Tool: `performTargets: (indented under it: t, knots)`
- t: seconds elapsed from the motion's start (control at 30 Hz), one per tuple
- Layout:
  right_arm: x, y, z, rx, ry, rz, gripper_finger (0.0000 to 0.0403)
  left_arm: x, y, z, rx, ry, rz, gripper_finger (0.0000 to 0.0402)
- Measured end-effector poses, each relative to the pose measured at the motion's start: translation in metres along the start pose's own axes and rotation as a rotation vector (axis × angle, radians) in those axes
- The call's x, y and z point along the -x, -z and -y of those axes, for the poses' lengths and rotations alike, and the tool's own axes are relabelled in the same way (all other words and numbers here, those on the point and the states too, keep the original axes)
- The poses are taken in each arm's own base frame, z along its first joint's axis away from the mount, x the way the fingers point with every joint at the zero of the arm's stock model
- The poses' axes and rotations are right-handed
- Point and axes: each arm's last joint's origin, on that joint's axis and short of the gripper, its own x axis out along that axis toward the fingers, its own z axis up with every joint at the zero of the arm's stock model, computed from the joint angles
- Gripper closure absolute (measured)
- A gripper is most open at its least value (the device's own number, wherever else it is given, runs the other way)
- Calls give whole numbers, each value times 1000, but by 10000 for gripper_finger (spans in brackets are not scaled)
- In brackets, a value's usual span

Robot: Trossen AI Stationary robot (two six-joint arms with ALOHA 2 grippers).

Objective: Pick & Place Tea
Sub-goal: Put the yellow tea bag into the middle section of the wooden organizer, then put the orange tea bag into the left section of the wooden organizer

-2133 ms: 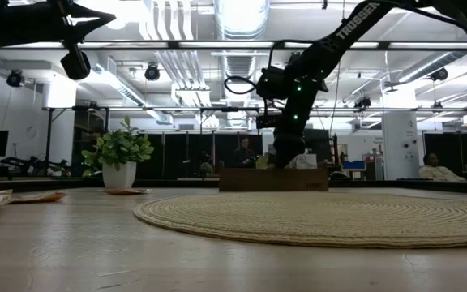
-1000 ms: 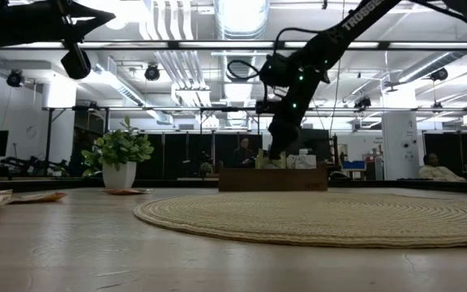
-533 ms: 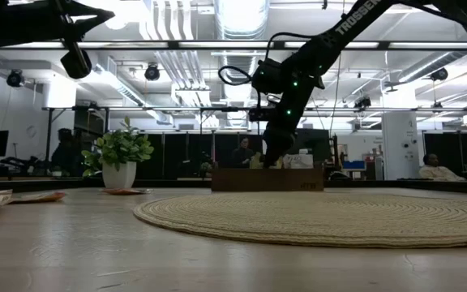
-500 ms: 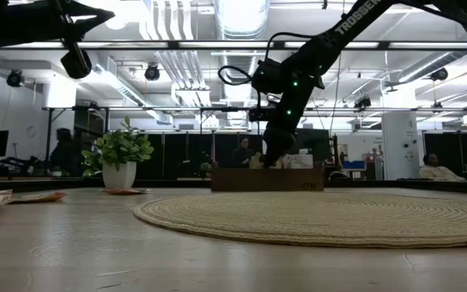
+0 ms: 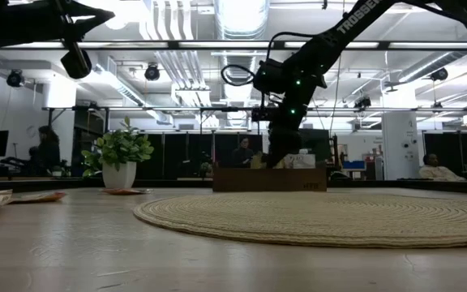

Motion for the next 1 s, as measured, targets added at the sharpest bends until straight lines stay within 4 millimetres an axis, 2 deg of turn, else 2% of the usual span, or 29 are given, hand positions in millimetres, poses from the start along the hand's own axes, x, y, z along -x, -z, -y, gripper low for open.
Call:
performTargets:
  t: [0.23,0.57,0.73,1.0]
  knots:
    - [1,-6,-7,-55,-127,84,177,0,0,0,0,0,0,401]
    - [5,-5,-6,-95,-101,64,177,0,0,0,-3,0,0,401]
    - [20,-8,-3,-112,-95,93,177,0,0,0,-5,0,0,401]
    - [55,-13,4,-184,-65,185,177,0,0,0,36,-2,-2,401]
